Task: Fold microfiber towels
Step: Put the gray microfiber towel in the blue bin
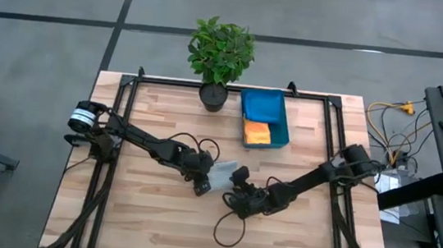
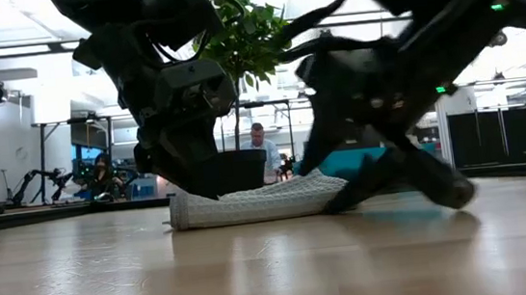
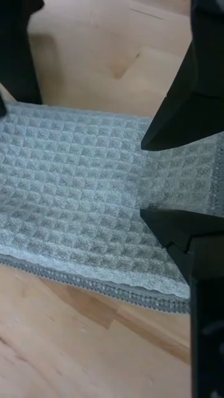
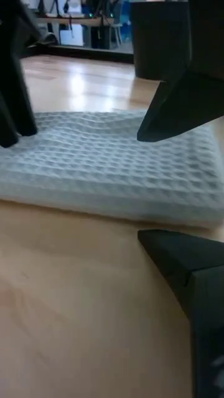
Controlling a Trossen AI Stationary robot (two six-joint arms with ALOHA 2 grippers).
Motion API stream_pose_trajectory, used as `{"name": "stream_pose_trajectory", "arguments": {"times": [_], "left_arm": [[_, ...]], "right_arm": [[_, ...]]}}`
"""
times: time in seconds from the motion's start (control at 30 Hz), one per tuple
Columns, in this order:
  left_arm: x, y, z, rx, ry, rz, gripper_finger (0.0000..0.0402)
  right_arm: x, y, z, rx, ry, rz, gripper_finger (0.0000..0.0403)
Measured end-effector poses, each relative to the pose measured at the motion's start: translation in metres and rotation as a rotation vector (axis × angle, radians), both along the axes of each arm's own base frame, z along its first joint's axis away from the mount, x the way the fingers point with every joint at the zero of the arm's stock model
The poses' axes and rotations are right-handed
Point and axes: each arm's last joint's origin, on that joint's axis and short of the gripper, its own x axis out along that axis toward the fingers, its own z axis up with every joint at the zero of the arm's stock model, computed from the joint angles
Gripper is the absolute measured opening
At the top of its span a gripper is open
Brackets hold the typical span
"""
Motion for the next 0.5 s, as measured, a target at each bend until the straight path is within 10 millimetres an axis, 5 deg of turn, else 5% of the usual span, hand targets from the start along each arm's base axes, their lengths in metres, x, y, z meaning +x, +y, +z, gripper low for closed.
{"name": "stream_pose_trajectory", "arguments": {"times": [0.23, 0.5], "left_arm": [[-0.001, 0.000, -0.001, -0.001, 0.005, -0.001, 0.0150], [-0.001, -0.001, 0.017, 0.000, -0.052, -0.058, 0.0150]], "right_arm": [[0.026, -0.004, -0.005, 0.005, 0.047, -0.044, 0.0189], [0.036, -0.020, 0.025, 0.219, 0.101, -0.192, 0.0023]]}}
